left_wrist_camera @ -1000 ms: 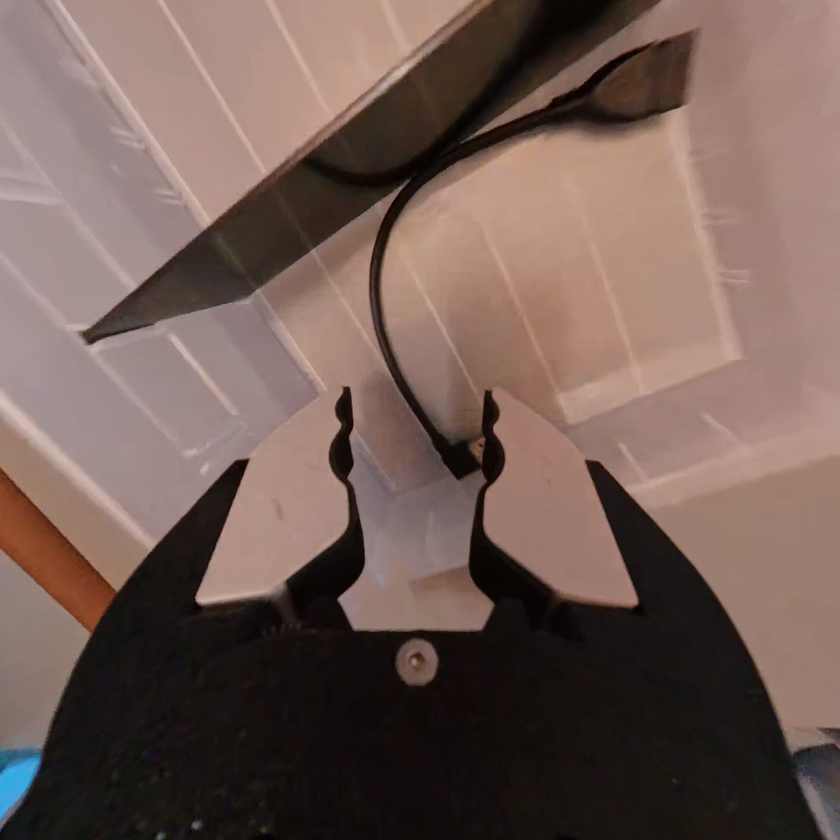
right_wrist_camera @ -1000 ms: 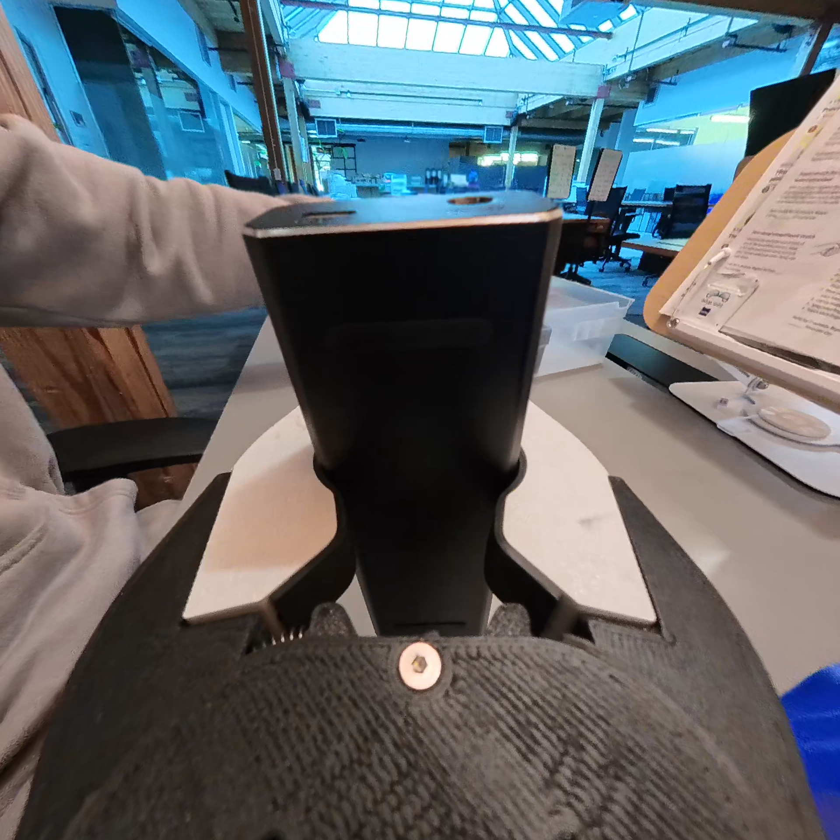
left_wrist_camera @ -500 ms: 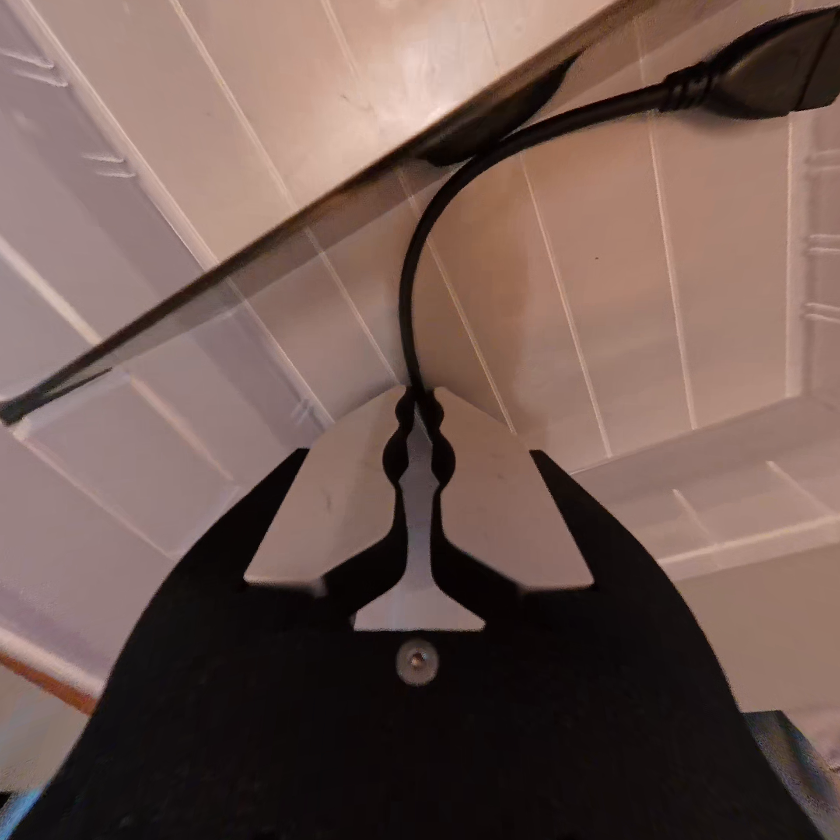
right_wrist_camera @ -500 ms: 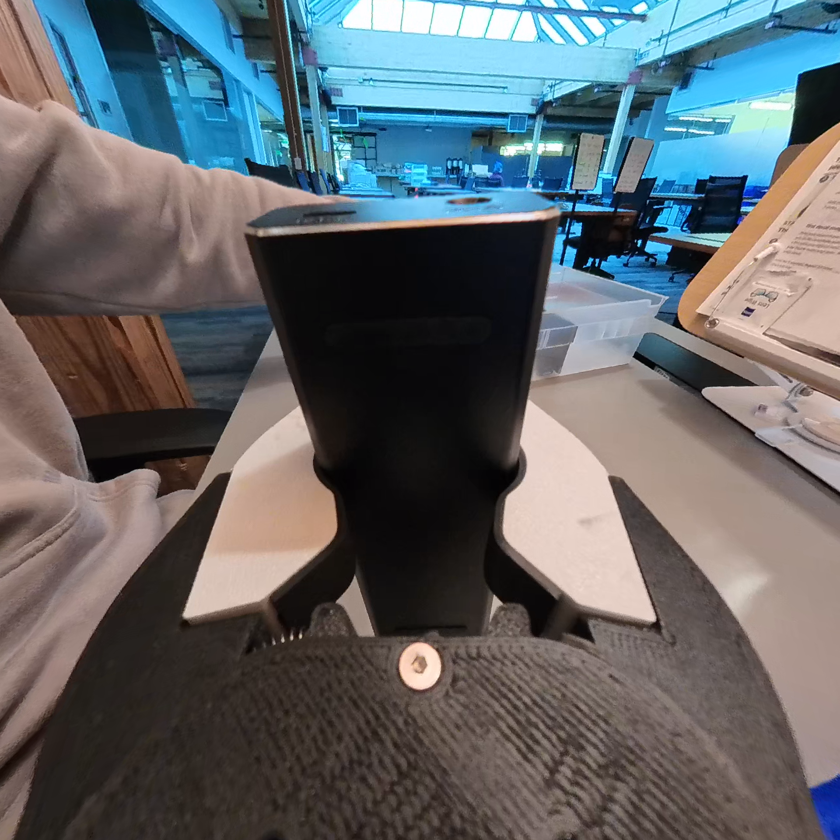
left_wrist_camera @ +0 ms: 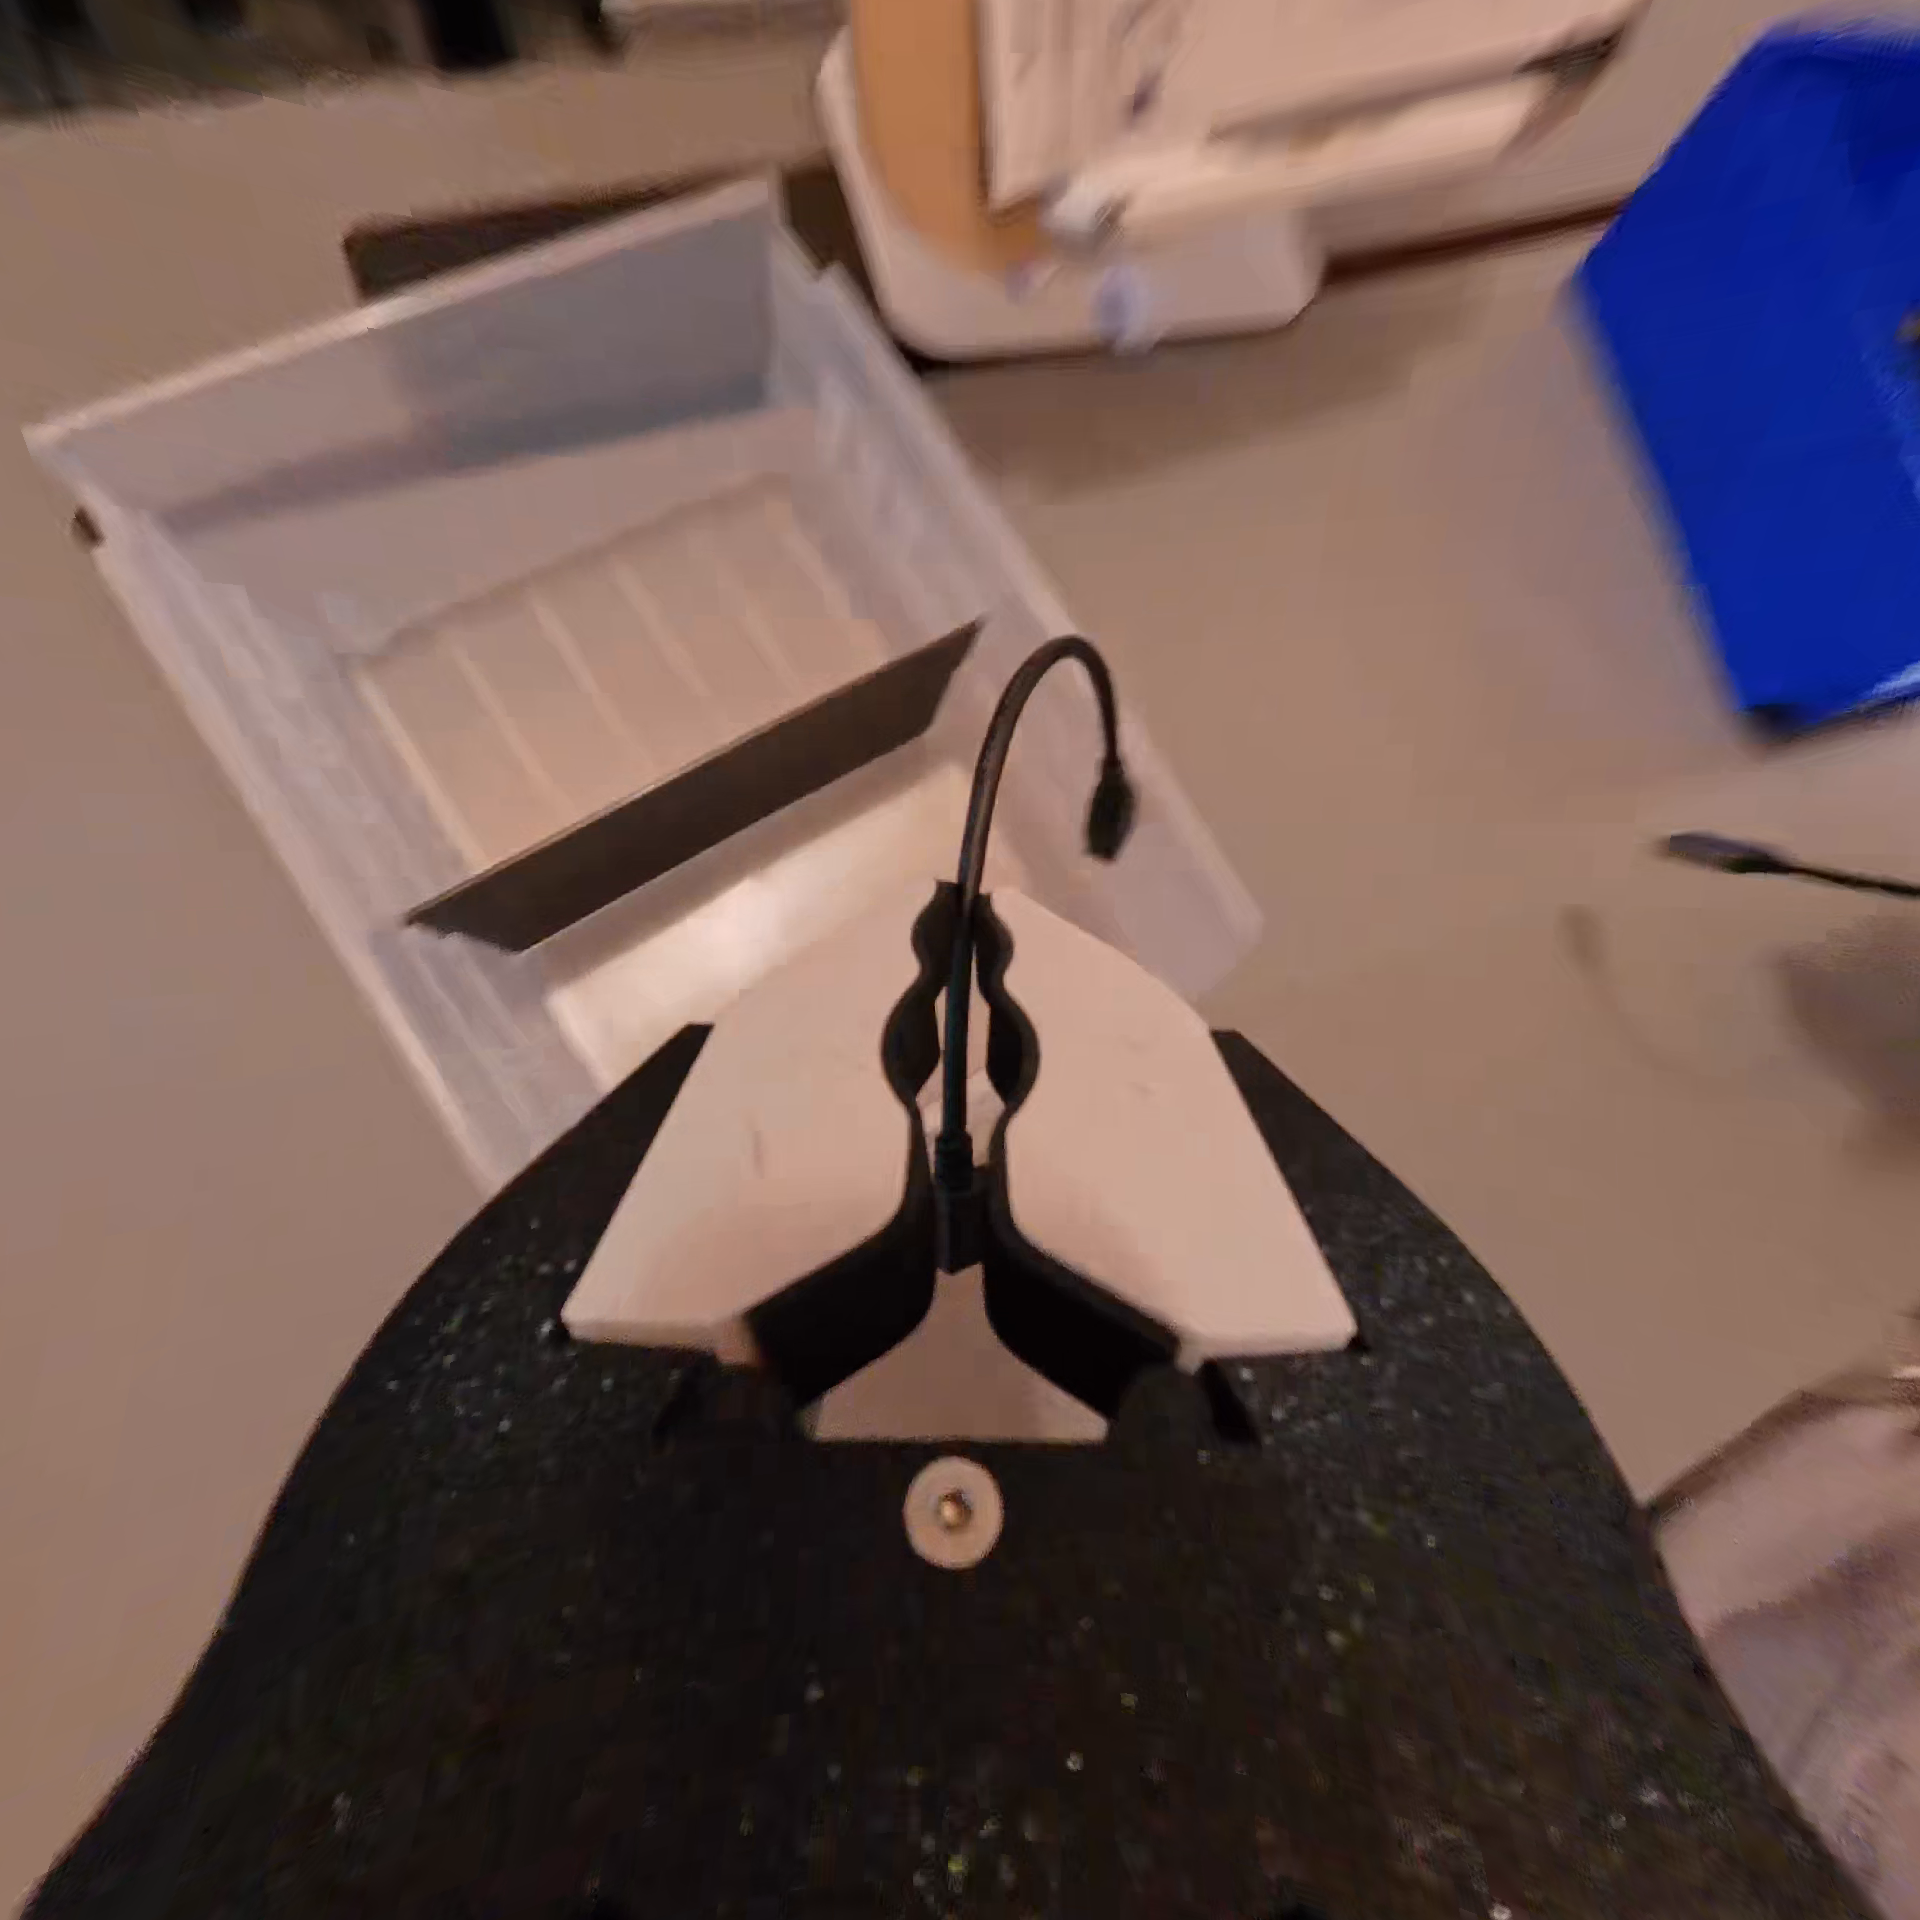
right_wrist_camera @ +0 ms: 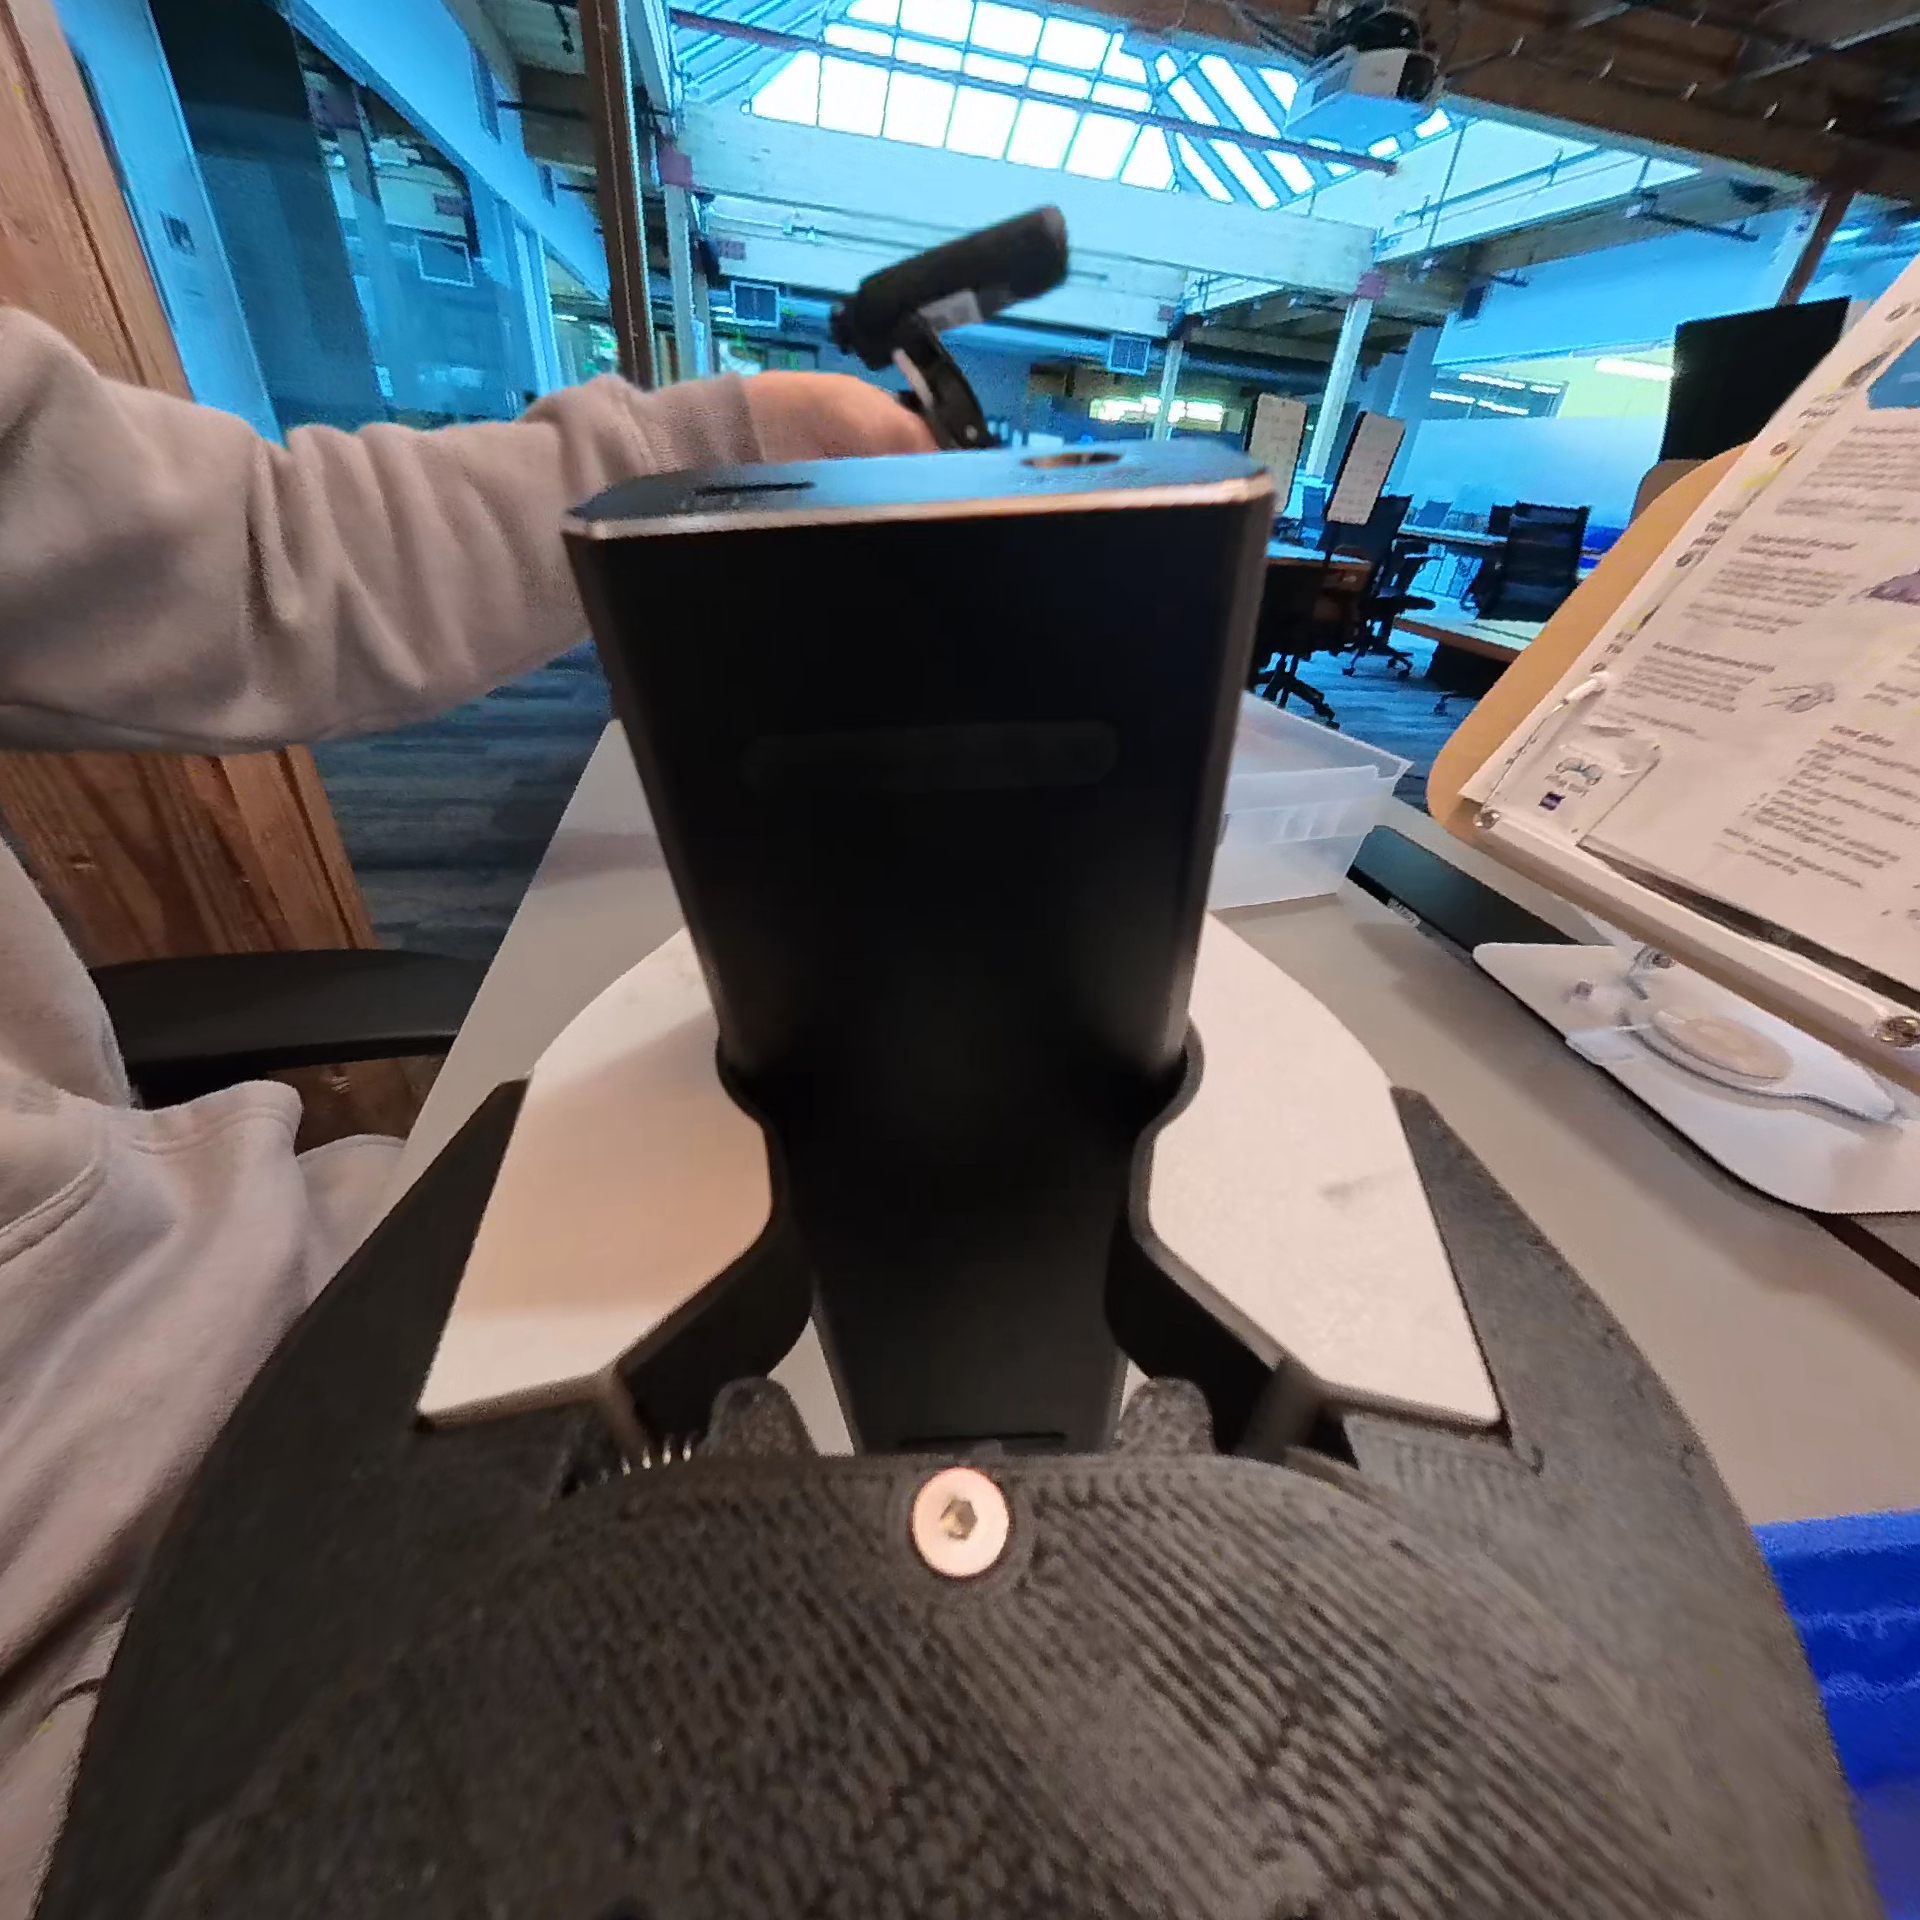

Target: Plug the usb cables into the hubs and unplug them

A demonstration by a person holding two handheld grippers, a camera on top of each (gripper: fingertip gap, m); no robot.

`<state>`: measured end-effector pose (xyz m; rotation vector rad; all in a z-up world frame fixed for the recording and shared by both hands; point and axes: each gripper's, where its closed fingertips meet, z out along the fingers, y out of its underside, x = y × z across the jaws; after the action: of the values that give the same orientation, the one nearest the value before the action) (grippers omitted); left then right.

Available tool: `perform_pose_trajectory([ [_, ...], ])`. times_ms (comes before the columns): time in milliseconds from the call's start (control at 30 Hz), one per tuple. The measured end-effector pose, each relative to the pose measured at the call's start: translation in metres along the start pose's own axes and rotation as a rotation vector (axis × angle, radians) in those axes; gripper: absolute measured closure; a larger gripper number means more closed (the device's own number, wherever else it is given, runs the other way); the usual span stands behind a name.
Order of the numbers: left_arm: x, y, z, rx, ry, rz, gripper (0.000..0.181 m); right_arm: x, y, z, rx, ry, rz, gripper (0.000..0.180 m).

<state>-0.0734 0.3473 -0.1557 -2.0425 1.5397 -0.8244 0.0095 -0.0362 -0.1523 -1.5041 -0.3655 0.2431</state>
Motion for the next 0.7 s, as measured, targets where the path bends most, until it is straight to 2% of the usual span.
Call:
perform_pose_trajectory([
  [33,0.013,-0.007,-0.011,0.056,0.034,-0.006,0.177,0.001,-0.002,-0.002,0.009,0.005,-0.003,0.107],
  [200,0.087,-0.011,-0.042,0.215,0.233,0.045,0.177,0.004,-0.010,-0.012,0.027,0.019,-0.021,0.107],
  [300,0.127,0.005,-0.039,0.222,0.308,0.032,0.178,0.006,-0.011,-0.017,0.032,0.027,-0.026,0.107],
  [367,0.147,0.027,-0.019,0.192,0.343,-0.034,0.177,0.008,-0.011,-0.020,0.035,0.032,-0.024,0.107],
  [533,0.173,0.105,0.062,0.060,0.382,-0.194,0.177,0.004,-0.009,-0.024,0.052,-0.002,-0.023,0.107],
  [700,0.186,0.136,0.117,-0.011,0.334,-0.248,0.177,0.001,0.002,-0.025,0.019,-0.019,-0.023,0.107],
])
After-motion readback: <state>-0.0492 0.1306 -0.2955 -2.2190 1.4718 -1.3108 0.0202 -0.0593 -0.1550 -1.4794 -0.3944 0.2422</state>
